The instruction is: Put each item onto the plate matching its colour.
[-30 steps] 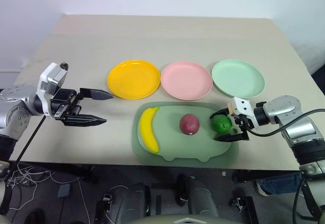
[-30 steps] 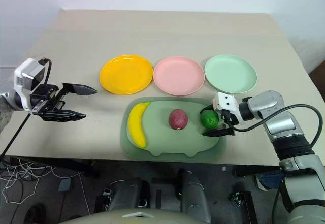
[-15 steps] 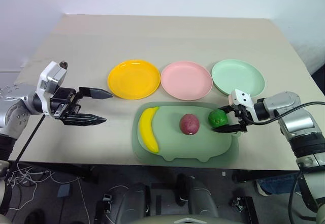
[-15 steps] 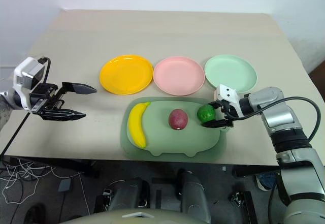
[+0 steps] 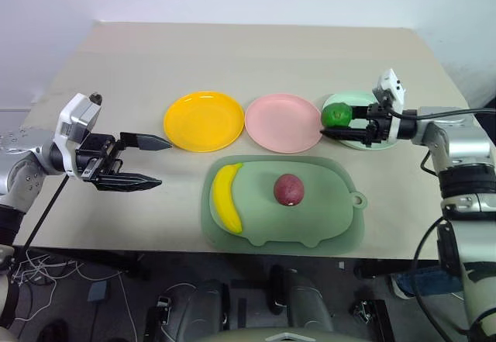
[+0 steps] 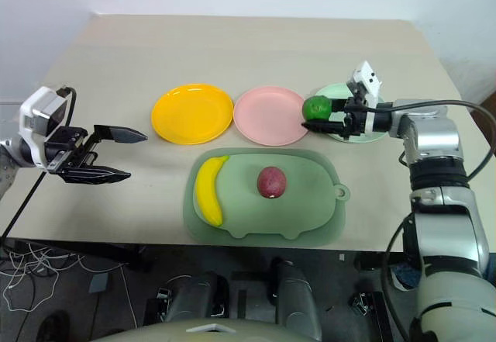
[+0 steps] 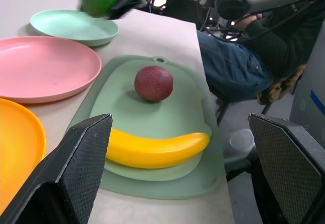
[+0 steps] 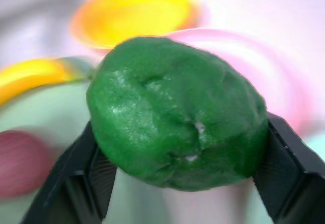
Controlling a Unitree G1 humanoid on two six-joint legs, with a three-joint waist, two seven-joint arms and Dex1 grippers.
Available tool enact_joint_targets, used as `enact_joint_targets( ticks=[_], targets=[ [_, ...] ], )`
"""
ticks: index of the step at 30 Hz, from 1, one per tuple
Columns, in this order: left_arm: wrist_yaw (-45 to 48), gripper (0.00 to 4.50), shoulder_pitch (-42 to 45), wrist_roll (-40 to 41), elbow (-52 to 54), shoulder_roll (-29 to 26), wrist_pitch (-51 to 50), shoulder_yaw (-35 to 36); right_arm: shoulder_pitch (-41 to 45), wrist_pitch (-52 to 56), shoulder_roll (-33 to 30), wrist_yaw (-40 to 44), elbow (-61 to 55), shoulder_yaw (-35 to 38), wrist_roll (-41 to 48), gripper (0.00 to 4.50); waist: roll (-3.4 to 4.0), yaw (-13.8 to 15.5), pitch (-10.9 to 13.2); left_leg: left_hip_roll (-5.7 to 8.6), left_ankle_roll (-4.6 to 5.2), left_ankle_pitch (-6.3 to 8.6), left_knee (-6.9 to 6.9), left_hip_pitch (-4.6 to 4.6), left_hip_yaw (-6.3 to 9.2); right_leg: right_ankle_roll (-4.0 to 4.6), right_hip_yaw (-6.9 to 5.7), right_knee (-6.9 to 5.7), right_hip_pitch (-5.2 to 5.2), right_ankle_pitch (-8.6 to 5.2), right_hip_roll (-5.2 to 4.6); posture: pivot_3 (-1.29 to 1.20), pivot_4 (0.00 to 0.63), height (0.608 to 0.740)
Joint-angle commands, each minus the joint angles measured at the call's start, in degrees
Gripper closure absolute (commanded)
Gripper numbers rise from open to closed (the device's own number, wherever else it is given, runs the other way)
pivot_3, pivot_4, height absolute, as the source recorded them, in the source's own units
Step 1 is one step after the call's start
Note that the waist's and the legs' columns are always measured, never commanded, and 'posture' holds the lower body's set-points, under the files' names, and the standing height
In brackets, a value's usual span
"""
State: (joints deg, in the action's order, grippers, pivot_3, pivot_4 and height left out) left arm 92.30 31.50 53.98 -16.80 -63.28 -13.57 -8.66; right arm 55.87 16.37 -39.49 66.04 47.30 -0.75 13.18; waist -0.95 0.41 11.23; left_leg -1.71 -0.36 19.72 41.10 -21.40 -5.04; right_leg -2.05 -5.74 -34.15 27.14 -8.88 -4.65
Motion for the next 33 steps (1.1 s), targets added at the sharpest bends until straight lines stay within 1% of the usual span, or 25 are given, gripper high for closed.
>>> enact_joint_targets(
  ticks=[1, 4, 5, 8, 10, 14, 15, 17, 19, 22, 24, 26, 29, 33],
  targets=[
    [0.2, 0.0, 0.0, -0.1, 0.9, -0.5, -0.3, 2.3, 4.6, -8.2, 0.0, -8.2, 8.4, 2.2, -3.5, 1.25, 0.0, 0.0, 0.0, 0.0, 0.0, 0.0, -0.04, -0.02, 0.01, 0.0, 0.0, 0.0, 0.01, 0.0, 0.0, 0.0, 0.15, 0.74],
    [0.2, 0.0, -0.6, 0.1, 1.5, -0.7, -0.7, 3.0, 6.9, -11.7, 0.0, -13.3, 14.1, 2.6, -5.3, 1.25, 0.0, -0.1, 0.0, 0.0, 0.0, 0.0, -0.1, -0.05, 0.01, 0.0, 0.0, 0.01, 0.01, 0.0, 0.01, 0.0, 0.15, 0.74],
    [0.2, 0.0, -0.7, 0.1, 1.7, -0.8, -1.0, 3.1, 7.8, -11.3, -0.2, -14.2, 16.0, 2.9, -5.5, 1.25, 0.0, -0.2, 0.0, 0.0, 0.0, 0.0, -0.1, -0.06, -0.01, -0.01, 0.0, 0.01, 0.01, 0.0, 0.01, 0.0, 0.15, 0.74],
    [0.2, 0.0, -1.2, 0.2, 2.0, -1.0, -1.2, 3.6, 7.8, -16.0, -1.1, -18.4, 19.3, -0.3, -10.9, 1.25, 0.0, -0.5, 0.0, 0.0, 0.0, 0.0, -0.09, -0.04, -0.02, -0.01, 0.01, 0.01, 0.01, 0.01, 0.01, 0.0, 0.15, 0.74],
    [0.2, 0.0, -1.3, 0.0, 2.0, -1.0, -1.3, 3.7, 8.5, -14.8, -0.6, -17.6, 20.8, 1.8, -9.6, 1.25, 0.0, -0.8, 0.0, -0.01, 0.0, 0.0, -0.1, -0.04, 0.01, -0.01, 0.01, 0.0, 0.01, 0.0, 0.01, 0.0, 0.15, 0.74],
    [0.2, 0.0, -0.8, -0.4, 2.0, -0.6, -1.5, 3.9, 7.1, -17.6, -0.5, -18.1, 21.8, -0.7, -13.4, 1.25, 0.01, -1.3, 0.0, -0.02, 0.0, 0.0, -0.1, -0.05, 0.02, -0.01, 0.01, 0.0, 0.01, 0.0, 0.01, 0.0, 0.15, 0.74],
    [0.2, 0.0, -0.7, -0.4, 2.0, -0.6, -1.7, 4.0, 7.5, -14.8, -0.2, -16.6, 22.6, 0.6, -12.1, 1.25, 0.01, -1.4, 0.0, -0.02, 0.0, 0.0, -0.12, -0.04, 0.01, -0.01, 0.02, 0.0, 0.02, 0.0, 0.02, 0.0, 0.15, 0.74],
    [0.2, 0.0, -0.8, -0.6, 2.0, -0.6, -1.6, 4.0, 7.2, -16.3, -0.2, -17.2, 22.7, 0.1, -13.5, 0.53, 0.01, -1.5, 0.0, -0.03, 0.0, 0.0, -0.14, -0.03, 0.01, -0.01, 0.02, 0.0, 0.02, 0.0, 0.03, 0.0, 0.15, 0.74],
    [0.2, 0.0, -0.7, -0.6, 1.8, -0.5, -1.6, 4.0, 7.6, -16.3, -0.3, -17.2, 22.7, 0.7, -13.3, 0.02, 0.02, -1.4, 0.0, -0.03, 0.0, 0.0, -0.14, -0.03, 0.01, -0.01, 0.02, 0.0, 0.03, 0.0, 0.03, 0.0, 0.15, 0.74],
    [0.2, 0.0, -0.6, -0.7, 1.7, -0.4, -1.6, 4.0, 8.1, -16.6, -0.5, -19.2, 22.6, 0.4, -14.4, 0.02, 0.02, -1.4, 0.0, -0.03, 0.0, 0.0, -0.13, -0.04, 0.0, -0.01, 0.03, 0.0, 0.03, 0.0, 0.03, 0.0, 0.15, 0.74],
    [0.2, 0.0, -0.2, -0.9, 1.4, -0.2, -1.6, 3.7, 8.1, -17.3, -0.5, -19.0, 22.3, 0.2, -14.8, 0.02, 0.02, -1.3, 0.0, -0.03, 0.0, 0.0, -0.13, -0.04, 0.0, -0.01, 0.03, 0.0, 0.03, 0.0, 0.02, 0.0, 0.15, 0.74],
    [0.2, 0.0, -0.2, -0.7, 1.6, -0.2, -1.7, 3.5, 8.7, -15.4, -0.3, -15.7, 22.4, 2.1, -12.7, 0.02, 0.02, -1.3, 0.0, -0.03, 0.0, 0.0, -0.12, -0.04, 0.0, -0.01, 0.03, 0.0, 0.02, 0.0, 0.01, 0.0, 0.15, 0.74],
    [0.2, 0.0, -0.2, -0.6, 1.5, 0.0, -1.8, 3.6, 9.6, -16.0, -0.2, -15.0, 21.6, 4.0, -11.1, 0.02, 0.03, -1.3, 0.0, -0.03, 0.0, 0.0, -0.13, -0.04, 0.0, -0.01, 0.04, 0.0, 0.02, 0.0, 0.02, 0.0, 0.15, 0.74],
    [0.2, 0.0, 0.0, -0.8, 1.3, 0.1, -2.0, 3.5, 10.0, -15.2, 0.4, -7.3, 18.2, 7.9, -5.9, 0.02, 0.03, -1.4, 0.0, -0.03, 0.0, 0.0, -0.13, -0.03, 0.0, -0.01, 0.04, 0.0, 0.02, 0.0, 0.02, 0.0, 0.15, 0.74]
  ],
)
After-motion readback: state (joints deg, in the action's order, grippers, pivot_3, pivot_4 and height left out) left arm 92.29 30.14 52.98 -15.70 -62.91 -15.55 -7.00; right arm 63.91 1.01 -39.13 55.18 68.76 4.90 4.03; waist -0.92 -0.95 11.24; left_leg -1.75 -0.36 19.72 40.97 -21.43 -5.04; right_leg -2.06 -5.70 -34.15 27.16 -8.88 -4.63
